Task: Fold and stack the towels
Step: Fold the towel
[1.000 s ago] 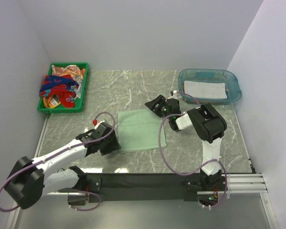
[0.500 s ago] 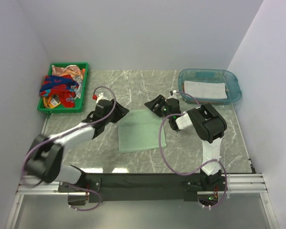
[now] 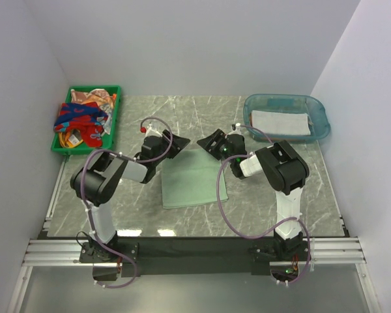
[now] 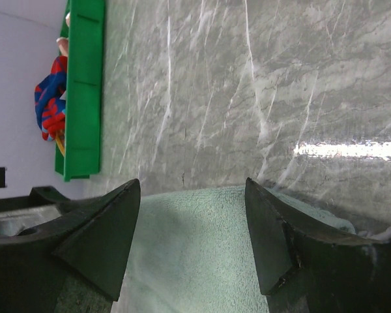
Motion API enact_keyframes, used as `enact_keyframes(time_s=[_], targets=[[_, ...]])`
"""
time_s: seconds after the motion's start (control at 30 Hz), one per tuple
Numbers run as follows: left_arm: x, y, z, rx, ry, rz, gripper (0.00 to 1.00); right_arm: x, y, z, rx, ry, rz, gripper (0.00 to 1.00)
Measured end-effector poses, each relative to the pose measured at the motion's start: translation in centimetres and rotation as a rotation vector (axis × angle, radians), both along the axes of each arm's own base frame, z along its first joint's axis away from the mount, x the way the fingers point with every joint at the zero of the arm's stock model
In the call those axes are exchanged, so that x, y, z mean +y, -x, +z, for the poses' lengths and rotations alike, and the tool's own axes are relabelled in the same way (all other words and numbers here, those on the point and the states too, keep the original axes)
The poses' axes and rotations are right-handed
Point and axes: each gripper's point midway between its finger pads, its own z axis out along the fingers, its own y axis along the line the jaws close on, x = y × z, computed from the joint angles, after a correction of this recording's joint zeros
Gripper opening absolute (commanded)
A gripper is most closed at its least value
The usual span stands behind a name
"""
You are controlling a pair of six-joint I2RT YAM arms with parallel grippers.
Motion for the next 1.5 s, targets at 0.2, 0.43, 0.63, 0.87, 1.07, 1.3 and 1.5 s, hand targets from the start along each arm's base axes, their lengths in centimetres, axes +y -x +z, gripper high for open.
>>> enact_keyframes(time_s=[0.2,0.43,0.63,0.87,1.07,1.3,1.5], targets=[[0.0,-1.0,-1.0,-0.022,0.026,0.016,0.52,0.0,0.0,0.0,0.001,0.0,-0.001,0.73],[2.2,-0.2,-4.3,0.043,0.012,0.07,0.52,0.0,0.0,-0.1,0.003,0.001,-0.003,0.73],[4.6,0.3,-5.1,0.048,0.024,0.121,0.52,-0.1,-0.1,-0.1,0.004,-0.001,-0.01,0.73],[6.5,0.6,-5.2,0.041,0.045,0.162,0.51,-0.1,-0.1,0.0,0.01,-0.01,-0.016,0.73],[7.5,0.7,-5.3,0.042,0.058,0.186,0.51,-0.4,-0.1,-0.1,0.022,-0.026,-0.028,0.73],[7.6,0.7,-5.3,0.049,0.039,0.183,0.51,-1.9,-0.1,-0.1,0.029,-0.069,-0.057,0.73],[7.6,0.5,-5.4,0.052,0.023,0.179,0.51,-3.1,-0.3,0.0,0.024,-0.069,-0.085,0.73]])
